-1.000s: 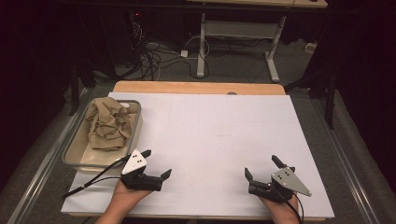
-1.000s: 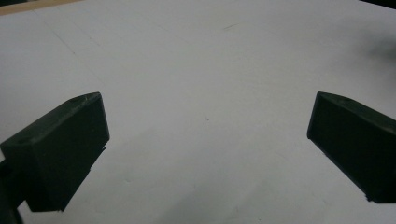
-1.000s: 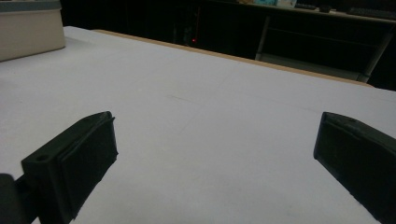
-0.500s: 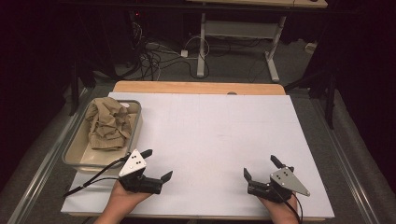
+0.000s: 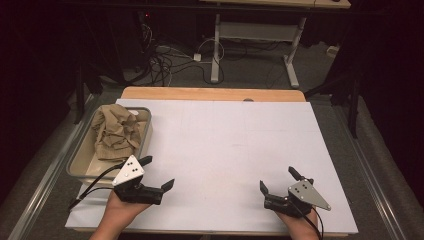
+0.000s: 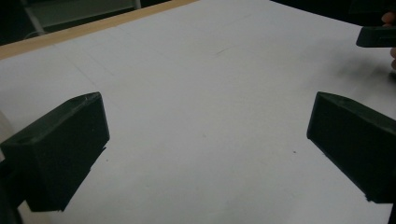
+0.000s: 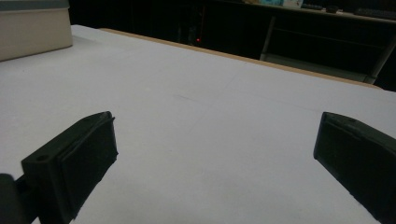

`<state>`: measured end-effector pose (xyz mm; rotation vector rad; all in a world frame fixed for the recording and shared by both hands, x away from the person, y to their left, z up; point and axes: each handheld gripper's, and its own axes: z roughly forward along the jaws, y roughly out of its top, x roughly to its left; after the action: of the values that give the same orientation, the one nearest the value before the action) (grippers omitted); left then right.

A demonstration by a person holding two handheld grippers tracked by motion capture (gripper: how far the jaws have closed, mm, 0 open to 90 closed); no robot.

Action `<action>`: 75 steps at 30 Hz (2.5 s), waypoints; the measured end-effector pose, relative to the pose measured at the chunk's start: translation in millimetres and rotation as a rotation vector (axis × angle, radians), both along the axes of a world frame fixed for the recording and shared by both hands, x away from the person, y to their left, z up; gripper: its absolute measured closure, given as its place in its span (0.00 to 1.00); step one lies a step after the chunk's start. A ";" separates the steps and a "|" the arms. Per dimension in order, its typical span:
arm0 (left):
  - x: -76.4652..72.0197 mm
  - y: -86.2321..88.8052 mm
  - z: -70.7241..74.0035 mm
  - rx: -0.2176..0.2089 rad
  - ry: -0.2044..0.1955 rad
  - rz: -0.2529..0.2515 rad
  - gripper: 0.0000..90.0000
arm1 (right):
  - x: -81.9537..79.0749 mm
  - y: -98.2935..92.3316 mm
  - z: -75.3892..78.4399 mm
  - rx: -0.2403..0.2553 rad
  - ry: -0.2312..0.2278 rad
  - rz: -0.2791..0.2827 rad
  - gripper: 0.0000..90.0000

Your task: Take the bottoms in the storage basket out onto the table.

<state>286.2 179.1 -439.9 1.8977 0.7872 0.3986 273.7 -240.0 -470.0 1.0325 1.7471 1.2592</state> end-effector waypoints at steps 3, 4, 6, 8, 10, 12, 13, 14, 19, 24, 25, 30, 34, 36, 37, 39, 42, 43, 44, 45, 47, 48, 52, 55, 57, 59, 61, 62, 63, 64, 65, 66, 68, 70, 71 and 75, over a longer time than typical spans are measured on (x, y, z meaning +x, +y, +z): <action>-1.3 2.6 4.2 -0.013 0.006 -0.014 0.00 | -0.3 0.5 0.2 0.000 0.000 0.003 0.00; -1.9 4.4 6.4 -0.015 0.003 -0.013 0.00 | -0.4 0.7 0.3 0.000 0.000 0.004 0.00; -2.7 10.4 12.1 -0.019 -0.005 0.003 0.00 | -0.5 1.0 0.2 -0.001 0.000 0.007 0.00; -2.3 12.4 13.4 -0.014 -0.004 0.008 0.00 | -0.5 1.4 0.2 -0.001 0.000 0.009 0.00; -1.9 15.8 15.5 0.001 -0.006 0.021 0.00 | -0.6 1.6 0.2 -0.001 0.000 0.010 0.00; -1.8 18.9 17.4 0.013 -0.011 0.030 0.00 | -0.7 2.0 0.2 -0.002 0.000 0.011 0.00; -1.5 21.7 18.9 0.019 -0.012 0.039 0.00 | -0.7 2.0 0.2 -0.002 0.000 0.011 0.00; -1.5 21.7 18.9 0.019 -0.012 0.039 0.00 | -0.7 2.1 0.1 -0.002 0.000 0.012 0.00; -0.3 30.6 22.3 0.009 -0.017 0.062 0.00 | -0.8 2.2 0.2 -0.002 0.000 0.013 0.00; 0.9 41.7 25.5 -0.004 -0.015 0.086 0.00 | -0.9 2.1 0.1 0.001 0.002 0.012 0.00; 0.6 44.3 25.9 -0.005 -0.016 0.093 0.00 | -0.9 2.3 0.0 0.001 0.002 0.013 0.00; 2.0 59.4 26.3 -0.015 -0.007 0.124 0.00 | -1.5 4.0 -0.5 -0.002 0.004 0.017 0.00; 3.1 72.3 29.5 -0.016 -0.005 0.151 0.00 | -1.0 3.7 -0.7 -0.001 0.006 0.018 0.00; 3.0 76.2 30.2 -0.007 -0.010 0.162 0.00 | -0.7 3.1 -0.6 0.000 0.005 0.017 0.00; 3.0 76.2 30.2 -0.007 -0.010 0.162 0.00 | -0.7 3.1 -0.6 0.000 0.005 0.017 0.00; 3.3 80.6 30.4 -0.010 -0.010 0.172 0.00 | -0.5 2.6 -0.8 0.005 0.009 0.014 0.00; 3.7 87.0 30.7 -0.013 -0.011 0.193 0.00 | -0.5 2.4 -0.9 0.007 0.011 0.013 0.00; 3.9 89.1 30.7 -0.013 -0.011 0.200 0.00 | -0.3 2.2 -1.0 0.008 0.012 0.013 0.00; 5.0 93.2 29.9 -0.025 -0.009 0.205 0.00 | -0.3 2.1 -1.1 0.008 0.012 0.014 0.00; 5.0 93.2 29.9 -0.025 -0.009 0.205 0.00 | -0.3 2.0 -1.1 0.007 0.012 0.014 0.00; 5.1 97.3 29.3 -0.025 -0.007 0.218 0.00 | -0.3 1.7 -1.0 0.006 0.012 0.013 0.00; 5.3 99.3 28.9 -0.016 -0.008 0.225 0.00 | -0.2 1.5 -1.0 0.008 0.012 0.013 0.00; 6.8 108.9 27.5 -0.020 -0.003 0.254 0.00 | -0.1 1.2 -1.2 0.007 0.013 0.012 0.00; 7.2 115.7 27.3 -0.020 -0.001 0.271 0.00 | 0.0 1.6 -1.4 0.004 0.013 0.013 0.00; 7.3 121.3 27.2 -0.012 -0.004 0.287 0.00 | -0.1 1.9 -1.5 0.003 0.012 0.013 0.00; 7.5 126.8 27.0 -0.010 -0.001 0.300 0.00 | -0.2 2.6 -1.7 0.000 0.014 0.013 0.00; 7.6 131.4 26.7 -0.009 0.001 0.309 0.00 | -0.1 2.8 -1.9 -0.001 0.013 0.013 0.00; 7.7 134.5 26.7 -0.004 0.001 0.317 0.00 | -0.1 2.8 -2.0 -0.001 0.013 0.013 0.00; 7.6 137.0 26.9 0.000 0.000 0.324 0.00 | -0.1 2.7 -2.1 -0.001 0.013 0.012 0.00; 7.5 139.7 27.3 0.004 -0.001 0.331 0.00 | -0.1 2.7 -2.1 -0.001 0.013 0.012 0.00; 7.2 142.3 27.6 0.002 -0.002 0.338 0.00 | -0.2 2.5 -2.0 -0.002 0.014 0.011 0.00; 7.0 145.0 27.9 0.001 -0.003 0.345 0.00 | -0.4 2.0 -1.7 -0.003 0.011 0.011 0.00; 6.7 150.2 28.0 0.002 -0.005 0.361 0.00 | -0.5 1.5 -1.4 -0.002 0.012 0.011 0.00; 6.5 155.0 27.3 -0.003 -0.004 0.376 0.00 | -0.4 1.2 -1.4 -0.001 0.014 0.011 0.00; 6.4 157.4 27.0 -0.005 -0.004 0.379 0.00 | -0.5 0.8 -1.5 0.000 0.015 0.011 0.00; 6.1 166.6 26.3 -0.006 -0.002 0.397 0.00 | -0.7 0.3 -1.6 0.000 0.016 0.007 0.00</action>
<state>292.4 345.7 -413.6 1.7308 1.1662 0.6399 273.0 -239.7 -471.6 1.0400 1.7647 1.2586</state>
